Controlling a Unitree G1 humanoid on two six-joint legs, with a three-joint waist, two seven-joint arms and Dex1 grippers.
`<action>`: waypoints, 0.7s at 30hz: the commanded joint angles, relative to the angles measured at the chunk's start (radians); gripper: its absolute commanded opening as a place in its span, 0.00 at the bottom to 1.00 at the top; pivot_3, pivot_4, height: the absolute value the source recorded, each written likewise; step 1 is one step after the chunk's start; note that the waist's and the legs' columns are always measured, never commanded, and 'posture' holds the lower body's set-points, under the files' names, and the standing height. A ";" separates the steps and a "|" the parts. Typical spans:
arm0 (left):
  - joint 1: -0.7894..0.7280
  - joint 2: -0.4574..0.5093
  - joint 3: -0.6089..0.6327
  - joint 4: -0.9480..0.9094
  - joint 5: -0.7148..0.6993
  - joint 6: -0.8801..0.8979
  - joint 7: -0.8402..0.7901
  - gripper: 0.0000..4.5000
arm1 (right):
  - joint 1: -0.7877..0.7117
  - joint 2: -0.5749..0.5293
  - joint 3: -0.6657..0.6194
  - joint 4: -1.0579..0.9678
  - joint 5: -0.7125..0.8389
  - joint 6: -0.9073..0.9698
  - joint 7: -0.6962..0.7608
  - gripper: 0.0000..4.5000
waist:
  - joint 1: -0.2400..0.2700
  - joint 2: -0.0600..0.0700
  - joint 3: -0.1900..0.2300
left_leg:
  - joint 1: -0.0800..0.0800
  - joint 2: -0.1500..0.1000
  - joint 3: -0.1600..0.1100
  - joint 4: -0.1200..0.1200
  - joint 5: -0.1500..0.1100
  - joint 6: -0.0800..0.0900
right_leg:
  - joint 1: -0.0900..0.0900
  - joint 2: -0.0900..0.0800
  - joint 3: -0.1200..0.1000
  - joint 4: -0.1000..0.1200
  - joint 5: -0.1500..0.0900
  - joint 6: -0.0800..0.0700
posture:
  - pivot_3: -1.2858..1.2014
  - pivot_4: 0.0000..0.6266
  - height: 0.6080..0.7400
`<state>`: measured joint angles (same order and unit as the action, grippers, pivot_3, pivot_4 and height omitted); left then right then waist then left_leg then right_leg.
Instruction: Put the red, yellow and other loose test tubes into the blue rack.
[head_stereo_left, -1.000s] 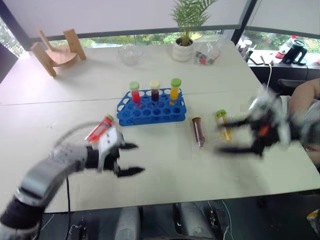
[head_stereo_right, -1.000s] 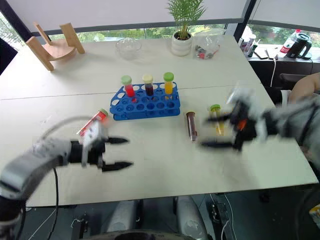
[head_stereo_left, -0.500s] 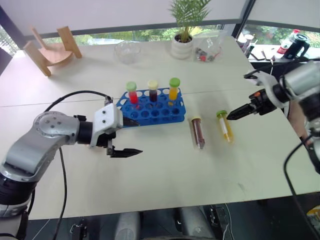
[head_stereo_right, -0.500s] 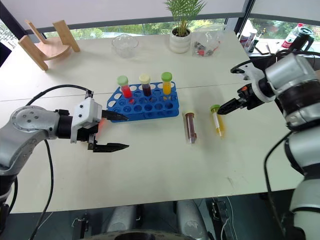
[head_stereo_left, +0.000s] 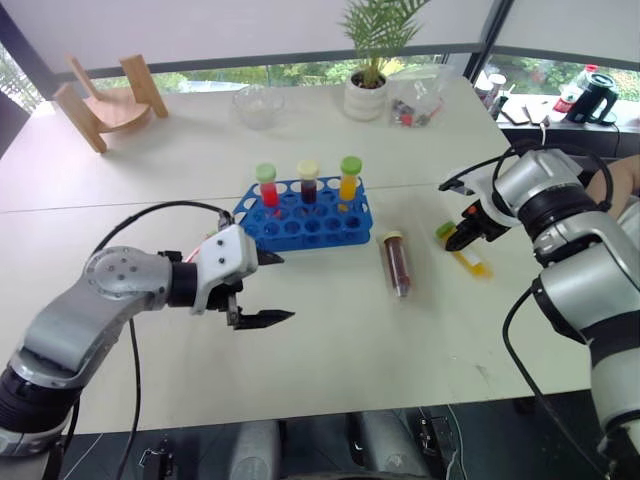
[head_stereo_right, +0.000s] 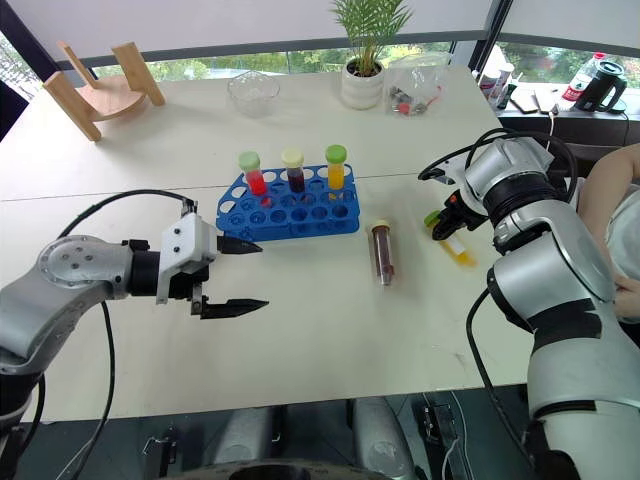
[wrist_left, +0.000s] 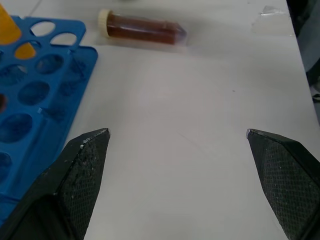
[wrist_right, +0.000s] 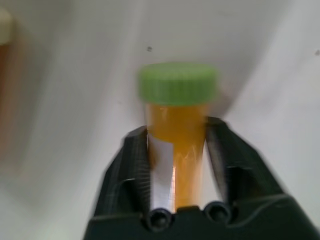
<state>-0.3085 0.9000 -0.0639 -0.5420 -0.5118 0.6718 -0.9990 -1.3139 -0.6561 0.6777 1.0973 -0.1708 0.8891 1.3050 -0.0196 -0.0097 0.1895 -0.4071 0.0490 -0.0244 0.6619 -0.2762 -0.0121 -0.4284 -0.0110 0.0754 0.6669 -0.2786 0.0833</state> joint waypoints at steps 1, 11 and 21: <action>-0.004 0.020 0.051 0.015 -0.010 -0.007 -0.009 1.00 | 0.027 -0.006 -0.127 -0.019 0.029 -0.023 -0.082 0.18 | -0.001 -0.001 -0.001 | 0.000 0.000 0.000 0.000 0.000 0.000 | 0.001 0.000 0.000 0.000 0.000 0.000 | 0.52 0.24 1.00; -0.006 0.076 0.154 0.248 0.004 -0.051 -0.054 1.00 | 0.474 0.164 -0.829 -1.012 0.359 -0.304 -0.598 0.18 | -0.025 0.001 0.000 | 0.001 0.001 -0.004 -0.002 0.002 -0.003 | 0.000 0.002 -0.001 0.001 0.001 0.000 | 0.52 0.24 1.00; -0.107 0.027 0.127 0.344 0.005 -0.028 -0.053 1.00 | 0.769 0.585 -0.767 -1.201 0.353 -0.621 -0.916 0.18 | -0.021 0.001 0.000 | -0.001 -0.001 -0.004 -0.004 0.005 -0.009 | -0.001 -0.001 -0.002 0.001 0.002 0.001 | 0.52 0.24 1.00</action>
<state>-0.3853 0.9134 0.0555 -0.1922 -0.5100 0.6502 -1.0428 -0.5444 -0.0848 -0.1027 -0.1030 0.1962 0.3431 0.4134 -0.0406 -0.0090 0.1894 -0.4084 0.0479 -0.0284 0.6579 -0.2705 -0.0222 -0.4294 -0.0120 0.0734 0.6683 -0.2769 0.0845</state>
